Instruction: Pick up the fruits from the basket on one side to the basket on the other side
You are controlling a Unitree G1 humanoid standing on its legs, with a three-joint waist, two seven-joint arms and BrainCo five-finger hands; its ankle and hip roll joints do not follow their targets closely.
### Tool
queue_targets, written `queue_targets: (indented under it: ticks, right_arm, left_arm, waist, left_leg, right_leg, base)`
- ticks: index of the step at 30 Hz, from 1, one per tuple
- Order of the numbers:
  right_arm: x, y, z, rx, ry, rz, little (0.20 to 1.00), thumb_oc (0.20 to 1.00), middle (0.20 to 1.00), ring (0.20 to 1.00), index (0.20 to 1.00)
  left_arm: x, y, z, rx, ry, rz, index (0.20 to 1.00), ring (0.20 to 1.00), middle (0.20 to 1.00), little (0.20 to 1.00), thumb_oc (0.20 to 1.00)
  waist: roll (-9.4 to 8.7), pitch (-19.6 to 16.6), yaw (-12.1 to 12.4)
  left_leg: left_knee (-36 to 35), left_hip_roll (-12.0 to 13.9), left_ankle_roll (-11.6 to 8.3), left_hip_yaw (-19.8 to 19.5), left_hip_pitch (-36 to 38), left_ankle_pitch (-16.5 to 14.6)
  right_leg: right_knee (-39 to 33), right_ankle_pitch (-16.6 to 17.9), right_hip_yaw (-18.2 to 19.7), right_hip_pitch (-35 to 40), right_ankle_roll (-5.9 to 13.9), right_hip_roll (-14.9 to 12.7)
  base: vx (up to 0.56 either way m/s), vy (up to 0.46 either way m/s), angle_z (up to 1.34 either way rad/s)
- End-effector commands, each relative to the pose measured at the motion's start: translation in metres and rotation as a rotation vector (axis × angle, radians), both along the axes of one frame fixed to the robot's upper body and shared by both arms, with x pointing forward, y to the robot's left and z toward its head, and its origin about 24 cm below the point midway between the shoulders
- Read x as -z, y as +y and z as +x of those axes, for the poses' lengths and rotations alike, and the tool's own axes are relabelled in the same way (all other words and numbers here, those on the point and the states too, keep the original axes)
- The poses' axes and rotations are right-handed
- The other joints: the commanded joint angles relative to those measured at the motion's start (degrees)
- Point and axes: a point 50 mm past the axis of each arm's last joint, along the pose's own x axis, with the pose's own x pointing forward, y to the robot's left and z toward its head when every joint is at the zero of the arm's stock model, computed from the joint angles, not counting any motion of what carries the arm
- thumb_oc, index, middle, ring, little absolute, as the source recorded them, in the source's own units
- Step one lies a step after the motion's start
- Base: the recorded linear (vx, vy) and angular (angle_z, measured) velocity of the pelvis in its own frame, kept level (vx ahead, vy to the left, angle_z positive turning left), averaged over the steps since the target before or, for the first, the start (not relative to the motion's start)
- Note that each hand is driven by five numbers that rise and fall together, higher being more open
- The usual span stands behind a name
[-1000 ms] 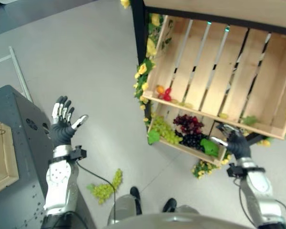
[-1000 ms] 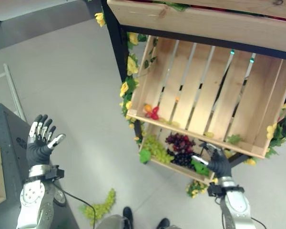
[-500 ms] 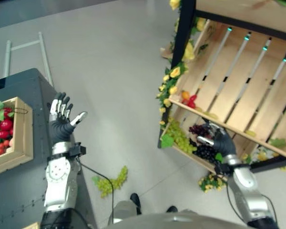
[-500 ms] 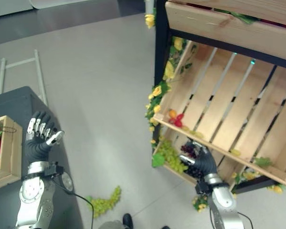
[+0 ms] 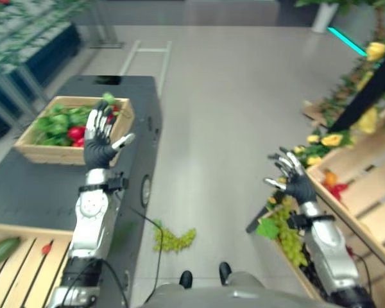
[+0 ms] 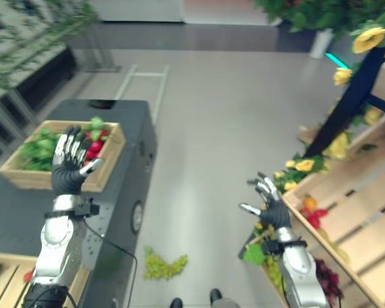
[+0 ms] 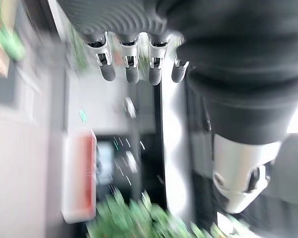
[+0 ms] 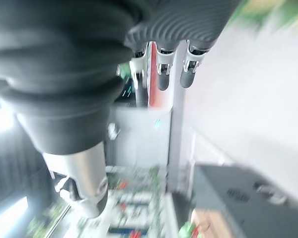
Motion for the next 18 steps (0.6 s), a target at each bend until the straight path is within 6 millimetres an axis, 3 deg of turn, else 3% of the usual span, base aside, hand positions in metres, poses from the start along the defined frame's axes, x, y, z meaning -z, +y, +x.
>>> queue_targets:
  ticks: [1,5,8,10,11,12,13,15,16,17,18]
  right_arm:
    - [-0.036,-0.005,0.008,-0.015,-0.188,0.026,1.000,1.000,1.000,1.000,1.000]
    - [-0.033,-0.011,0.004,-0.002,-0.171,0.029,1.000,1.000,1.000,1.000,1.000]
    - [-0.037,-0.014,0.004,0.004,-0.192,0.045,1.000,1.000,1.000,1.000,1.000]
    - [-0.042,-0.014,0.007,0.005,-0.215,0.050,1.000,1.000,1.000,1.000,1.000]
    - [-0.042,-0.014,0.007,0.004,-0.215,0.050,1.000,1.000,1.000,1.000,1.000]
    - [-0.045,-0.015,0.009,0.007,-0.223,0.044,1.000,1.000,1.000,1.000,1.000]
    - [-0.045,-0.015,0.010,0.007,-0.224,0.043,1.000,1.000,1.000,1.000,1.000]
    - [-0.048,-0.012,0.012,0.007,-0.243,0.049,1.000,1.000,1.000,1.000,1.000]
    - [-0.049,-0.011,0.013,0.005,-0.243,0.046,1.000,1.000,1.000,1.000,1.000]
    - [-0.047,-0.009,0.013,-0.004,-0.233,0.034,1.000,1.000,1.000,1.000,1.000]
    - [-0.047,-0.009,0.013,-0.004,-0.233,0.034,1.000,1.000,1.000,1.000,1.000]
  left_arm:
    - [-0.033,0.000,0.007,0.032,-0.158,0.045,1.000,1.000,1.000,1.000,1.000]
    - [-0.027,-0.001,0.003,0.042,-0.131,0.030,1.000,1.000,1.000,1.000,1.000]
    - [-0.026,-0.005,0.004,0.064,-0.121,0.028,1.000,1.000,1.000,1.000,1.000]
    - [-0.026,-0.008,0.007,0.067,-0.122,0.014,1.000,1.000,1.000,1.000,1.000]
    - [-0.026,-0.008,0.007,0.066,-0.122,0.014,1.000,1.000,1.000,1.000,1.000]
    - [-0.025,-0.010,0.008,0.076,-0.122,0.006,1.000,1.000,1.000,1.000,1.000]
    - [-0.025,-0.010,0.008,0.076,-0.123,0.006,1.000,1.000,1.000,1.000,1.000]
    - [-0.026,-0.013,0.010,0.085,-0.129,0.001,1.000,1.000,1.000,1.000,1.000]
    - [-0.026,-0.014,0.010,0.097,-0.127,0.000,1.000,1.000,1.000,1.000,1.000]
    - [-0.025,-0.014,0.009,0.106,-0.122,0.008,1.000,1.000,1.000,1.000,1.000]
    - [-0.026,-0.014,0.009,0.106,-0.123,0.008,1.000,1.000,1.000,1.000,1.000]
  waist:
    - [-3.15,-1.41,-0.05]
    - [-3.21,-1.77,0.37]
    - [-3.46,-1.32,0.93]
    - [-3.46,0.09,0.87]
    - [-3.48,-0.12,0.72]
    - [-3.59,1.02,0.69]
    - [-3.61,0.98,0.67]
    - [-4.01,1.75,0.34]
    - [-4.31,1.91,0.27]
    - [-4.67,2.16,0.13]
    - [-4.69,2.13,0.03]
  left_leg:
    - [5.66,-0.51,-1.87,-3.91,1.14,-6.25]
    - [5.62,1.65,-3.73,-6.59,0.62,-5.12]
    - [6.72,4.48,-6.71,-8.87,-1.76,-2.77]
    - [7.61,5.89,-7.73,-6.60,-4.54,-0.39]
    - [7.47,5.94,-7.70,-6.67,-4.48,-0.72]
    - [8.81,8.14,-8.12,-0.27,-7.48,1.15]
    - [8.89,8.09,-8.11,-0.25,-7.64,1.20]
    - [10.95,11.58,-7.50,8.39,-10.28,3.11]
    - [12.78,12.28,-7.21,10.23,-10.55,2.64]
    - [17.45,13.51,-6.80,14.19,-8.86,0.30]
    - [17.43,13.42,-6.71,14.12,-9.07,0.54]
  right_leg:
    - [-9.27,2.05,-2.62,6.29,4.32,-2.65]
    - [-10.81,1.13,-5.54,8.47,2.91,-1.29]
    - [-12.33,-0.34,-9.44,10.80,1.34,0.78]
    - [-13.22,-0.30,-13.08,11.65,1.25,0.65]
    - [-13.38,-0.61,-13.20,11.77,1.24,0.69]
    - [-13.97,-0.82,-15.91,12.70,1.56,-0.10]
    - [-14.05,-0.75,-15.92,12.61,1.58,-0.14]
    - [-14.46,-0.44,-18.46,13.11,1.72,-0.83]
    - [-14.26,-0.31,-19.13,12.80,1.57,-1.27]
    - [-14.01,-0.27,-21.08,12.61,0.83,-1.77]
    - [-14.00,-0.11,-21.19,12.44,0.84,-1.84]
  base:
    - [0.04,-0.339,0.47]
    - [0.01,-0.284,0.55]
    - [-0.08,-0.343,0.67]
    - [-0.15,-0.208,0.78]
    - [-0.10,-0.115,1.10]
    - [-0.05,-0.066,1.04]
    - [-0.12,-0.094,1.01]
    - [-0.13,-0.086,0.49]
    - [-0.21,-0.133,0.74]
    - [-0.16,-0.090,0.70]
    - [-0.22,-0.121,0.72]
